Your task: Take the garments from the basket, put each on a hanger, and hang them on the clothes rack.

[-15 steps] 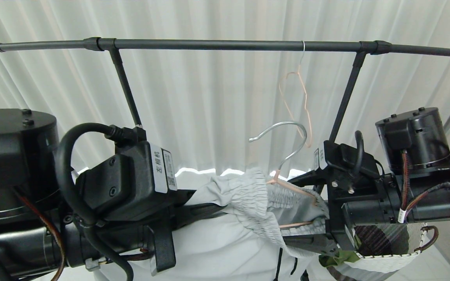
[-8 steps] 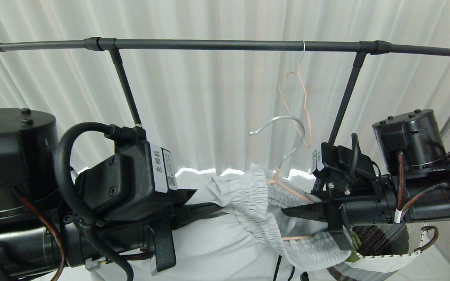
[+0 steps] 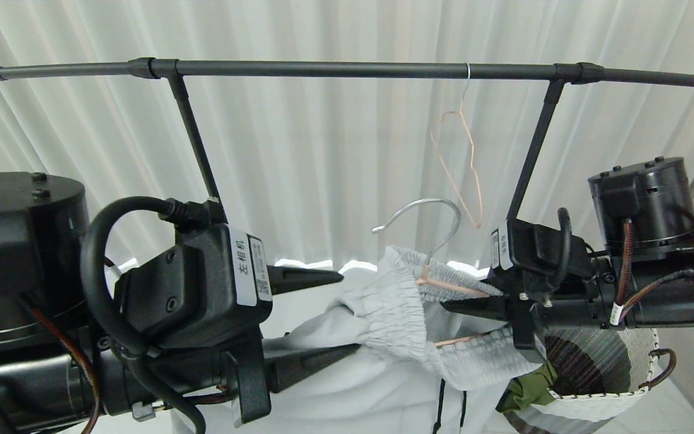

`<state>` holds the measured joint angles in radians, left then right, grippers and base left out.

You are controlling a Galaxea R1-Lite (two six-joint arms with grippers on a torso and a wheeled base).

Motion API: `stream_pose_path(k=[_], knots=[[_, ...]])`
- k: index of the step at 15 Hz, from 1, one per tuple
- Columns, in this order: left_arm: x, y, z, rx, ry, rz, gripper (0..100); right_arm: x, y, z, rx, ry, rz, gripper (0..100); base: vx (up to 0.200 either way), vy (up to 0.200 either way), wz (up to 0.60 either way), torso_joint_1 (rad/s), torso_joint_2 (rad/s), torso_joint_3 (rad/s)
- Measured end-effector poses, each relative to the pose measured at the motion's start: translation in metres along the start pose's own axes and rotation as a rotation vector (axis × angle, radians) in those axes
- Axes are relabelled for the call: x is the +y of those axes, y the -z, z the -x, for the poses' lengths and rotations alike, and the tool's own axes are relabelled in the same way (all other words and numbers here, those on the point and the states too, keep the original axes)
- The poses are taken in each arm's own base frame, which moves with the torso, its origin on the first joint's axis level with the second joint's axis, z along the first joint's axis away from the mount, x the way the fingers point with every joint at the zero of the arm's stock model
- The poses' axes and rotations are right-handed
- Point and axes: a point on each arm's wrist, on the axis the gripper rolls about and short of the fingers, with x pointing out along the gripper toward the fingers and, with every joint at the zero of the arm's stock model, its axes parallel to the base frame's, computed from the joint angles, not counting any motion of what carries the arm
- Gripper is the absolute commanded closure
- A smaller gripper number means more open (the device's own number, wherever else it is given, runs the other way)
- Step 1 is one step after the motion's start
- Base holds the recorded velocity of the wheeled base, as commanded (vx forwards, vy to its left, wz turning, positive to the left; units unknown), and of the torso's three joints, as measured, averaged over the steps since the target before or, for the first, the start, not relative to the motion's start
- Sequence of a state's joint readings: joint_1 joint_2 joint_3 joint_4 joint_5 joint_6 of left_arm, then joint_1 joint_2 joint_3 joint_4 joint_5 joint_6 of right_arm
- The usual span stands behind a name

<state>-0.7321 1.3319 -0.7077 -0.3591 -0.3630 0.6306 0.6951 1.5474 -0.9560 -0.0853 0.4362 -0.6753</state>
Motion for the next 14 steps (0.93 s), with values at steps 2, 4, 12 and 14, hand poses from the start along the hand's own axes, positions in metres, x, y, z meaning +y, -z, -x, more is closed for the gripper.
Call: stream_pose_path(k=[2,4,12,14], knots=[[-0.003,0.003,0.002,0.009,0.004,0.004,0,-0.002,-0.004,0.008,-0.015,0.024,0.052,100,0.000,0.000,0.00,0.000,0.00,0.000],[-0.006,0.005,0.005,0.017,0.005,0.013,0,-0.007,-0.004,0.019,-0.015,0.064,0.078,100,0.000,0.000,0.00,0.000,0.00,0.000],[-0.009,0.058,0.049,0.210,-0.165,0.124,0,-0.037,0.001,0.060,0.027,0.228,0.035,100,0.000,0.000,0.00,0.000,0.00,0.000],[-0.014,0.074,0.062,0.272,-0.215,0.167,0,-0.043,-0.005,0.065,0.015,0.256,0.044,100,0.000,0.000,0.00,0.000,0.00,0.000]])
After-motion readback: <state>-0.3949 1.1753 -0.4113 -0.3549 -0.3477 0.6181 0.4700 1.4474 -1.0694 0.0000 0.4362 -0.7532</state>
